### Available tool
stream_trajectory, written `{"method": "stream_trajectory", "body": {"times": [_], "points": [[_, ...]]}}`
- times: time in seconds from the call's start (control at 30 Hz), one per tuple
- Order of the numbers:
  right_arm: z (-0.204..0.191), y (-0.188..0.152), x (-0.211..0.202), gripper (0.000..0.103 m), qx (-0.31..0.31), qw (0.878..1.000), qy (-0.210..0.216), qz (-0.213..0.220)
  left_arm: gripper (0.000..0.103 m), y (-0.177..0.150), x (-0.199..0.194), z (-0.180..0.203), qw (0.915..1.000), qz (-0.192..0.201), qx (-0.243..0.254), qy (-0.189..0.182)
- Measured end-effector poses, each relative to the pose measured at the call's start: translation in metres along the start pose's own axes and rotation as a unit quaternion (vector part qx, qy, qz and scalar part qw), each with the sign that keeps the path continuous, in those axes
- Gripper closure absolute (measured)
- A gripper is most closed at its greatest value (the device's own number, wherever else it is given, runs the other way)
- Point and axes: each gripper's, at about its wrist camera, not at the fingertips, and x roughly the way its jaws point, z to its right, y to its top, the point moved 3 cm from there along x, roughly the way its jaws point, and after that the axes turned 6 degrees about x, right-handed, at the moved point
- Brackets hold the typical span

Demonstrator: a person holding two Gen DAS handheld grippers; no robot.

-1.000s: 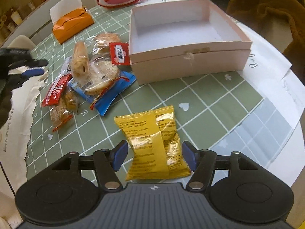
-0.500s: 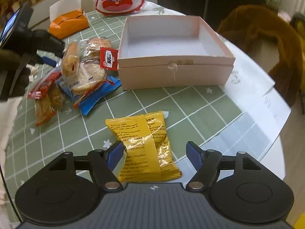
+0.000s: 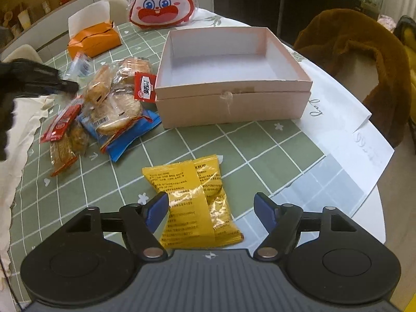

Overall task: Organize snacks
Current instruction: 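Close the right gripper on the yellow chip bag while the left gripper grasps the clear packet, then carry the yellow bag with the right gripper while the left gripper carries the clear packet to the pink box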

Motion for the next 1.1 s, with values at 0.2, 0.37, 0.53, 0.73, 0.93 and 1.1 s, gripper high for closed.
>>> {"method": "stream_trajectory", "body": {"times": [0.2,0.37,0.53,0.73,0.93,1.1], "points": [[-0.004,-0.011,0.000,0.030,-0.004,1.000,0.004,0.005,0.085,-0.057,-0.047,0.036,0.9959,-0.003,-0.006,-0.090],[-0.009,-0.013,0.015,0.030,0.004,0.999,0.006,-0.032,0.085,-0.109,-0.055,0.074,0.9888,-0.048,0.001,-0.141],[-0.021,-0.016,0.012,0.030,-0.038,0.999,0.000,-0.004,0.085,-0.134,-0.048,0.085,0.9864,-0.071,-0.008,-0.148],[-0.024,-0.015,0.020,0.030,-0.057,0.998,-0.003,0.000,0.085,-0.138,-0.049,0.090,0.9878,-0.072,-0.002,-0.138],[-0.013,-0.016,0.020,0.051,-0.035,0.999,0.018,-0.006,0.085,-0.145,-0.053,0.095,0.9866,-0.074,0.000,-0.145],[-0.006,-0.016,0.002,0.060,-0.033,0.999,0.025,0.006,0.085,-0.141,-0.052,0.104,0.9850,-0.070,0.006,-0.158]]}}
